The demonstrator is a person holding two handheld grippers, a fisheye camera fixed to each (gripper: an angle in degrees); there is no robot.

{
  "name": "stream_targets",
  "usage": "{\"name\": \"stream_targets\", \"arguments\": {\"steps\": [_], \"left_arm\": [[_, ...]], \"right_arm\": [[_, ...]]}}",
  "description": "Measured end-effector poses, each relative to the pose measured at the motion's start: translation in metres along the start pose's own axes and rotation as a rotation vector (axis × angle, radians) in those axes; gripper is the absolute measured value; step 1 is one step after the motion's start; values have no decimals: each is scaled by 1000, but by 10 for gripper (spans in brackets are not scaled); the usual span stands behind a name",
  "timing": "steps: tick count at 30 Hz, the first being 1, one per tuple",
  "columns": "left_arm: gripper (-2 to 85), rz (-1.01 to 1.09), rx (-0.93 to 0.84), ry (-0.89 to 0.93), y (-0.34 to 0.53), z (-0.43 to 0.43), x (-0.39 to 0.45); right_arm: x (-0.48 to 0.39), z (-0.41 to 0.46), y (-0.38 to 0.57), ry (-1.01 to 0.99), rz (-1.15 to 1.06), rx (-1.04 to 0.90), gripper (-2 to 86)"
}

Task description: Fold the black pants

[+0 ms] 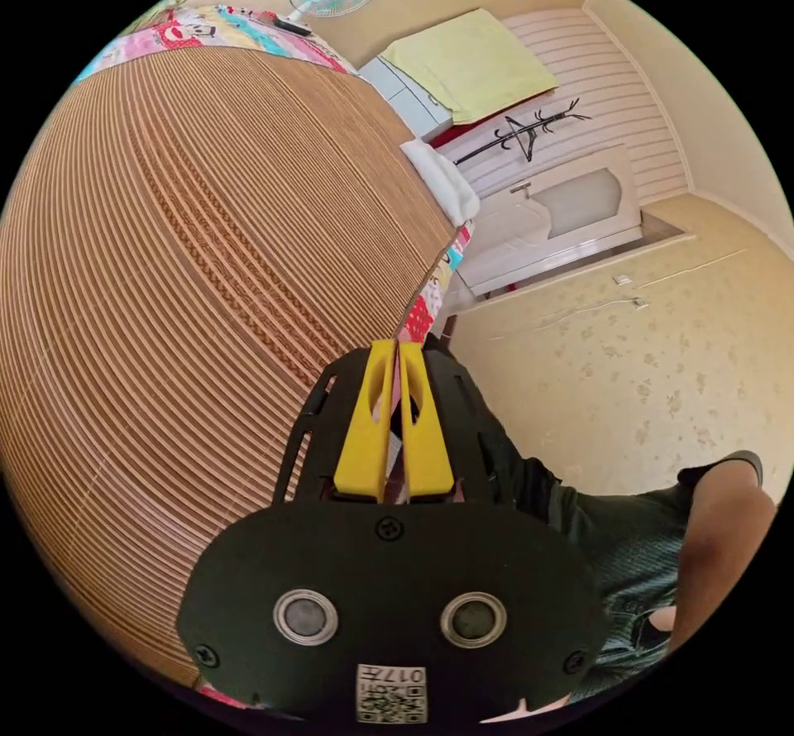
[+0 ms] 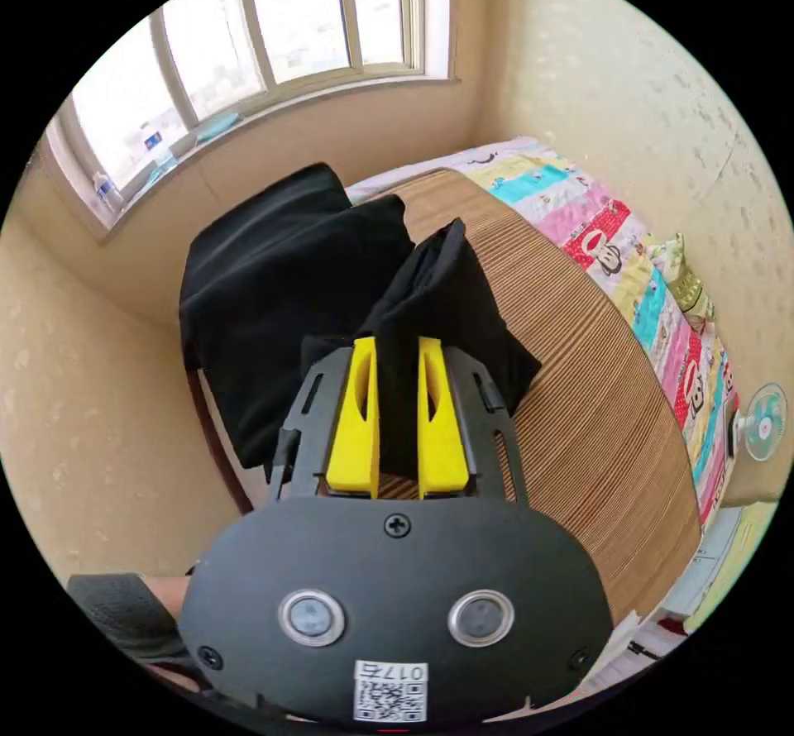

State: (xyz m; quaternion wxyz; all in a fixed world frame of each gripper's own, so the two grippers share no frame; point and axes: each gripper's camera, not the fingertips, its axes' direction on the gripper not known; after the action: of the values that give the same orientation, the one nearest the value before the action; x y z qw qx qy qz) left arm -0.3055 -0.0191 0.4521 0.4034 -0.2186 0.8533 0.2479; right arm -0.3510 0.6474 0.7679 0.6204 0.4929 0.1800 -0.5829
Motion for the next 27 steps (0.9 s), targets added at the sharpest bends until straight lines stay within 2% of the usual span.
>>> {"name": "stream_targets", "arguments": {"steps": [1, 3, 5, 8, 13, 15, 19, 23, 24, 27], "left_arm": [[-10, 11, -32, -19, -3, 6, 4], [-10, 80, -173, -98, -18, 33, 28], [-10, 157, -261, -93, -24, 57, 49], [-10, 256, -408, 18, -25, 97, 78], [-10, 338, -594, -105, -21, 136, 107], [-10, 386, -624, -54, -21, 139, 118], [-10, 478, -630, 72, -18, 132, 136], [-10, 509, -513, 148, -23, 103, 138], [-10, 475, -474, 183, -27, 93, 130], [-10, 333, -315, 209, -36, 54, 99]], "right_arm": [[10, 12, 5, -83, -45, -49, 61], [26, 8, 25, -101, -59, -35, 53], [50, -13, 60, 77, -66, -20, 47], [97, -28, 114, 295, -48, -76, 46], [216, -17, 243, 386, 121, -359, 51], [264, -18, 308, 401, 253, -412, 56], [344, -21, 468, 332, 609, -504, 67], [348, -19, 603, 290, 841, -568, 86], [342, -23, 616, 280, 860, -543, 87], [296, -70, 669, 278, 988, -264, 91]]}}
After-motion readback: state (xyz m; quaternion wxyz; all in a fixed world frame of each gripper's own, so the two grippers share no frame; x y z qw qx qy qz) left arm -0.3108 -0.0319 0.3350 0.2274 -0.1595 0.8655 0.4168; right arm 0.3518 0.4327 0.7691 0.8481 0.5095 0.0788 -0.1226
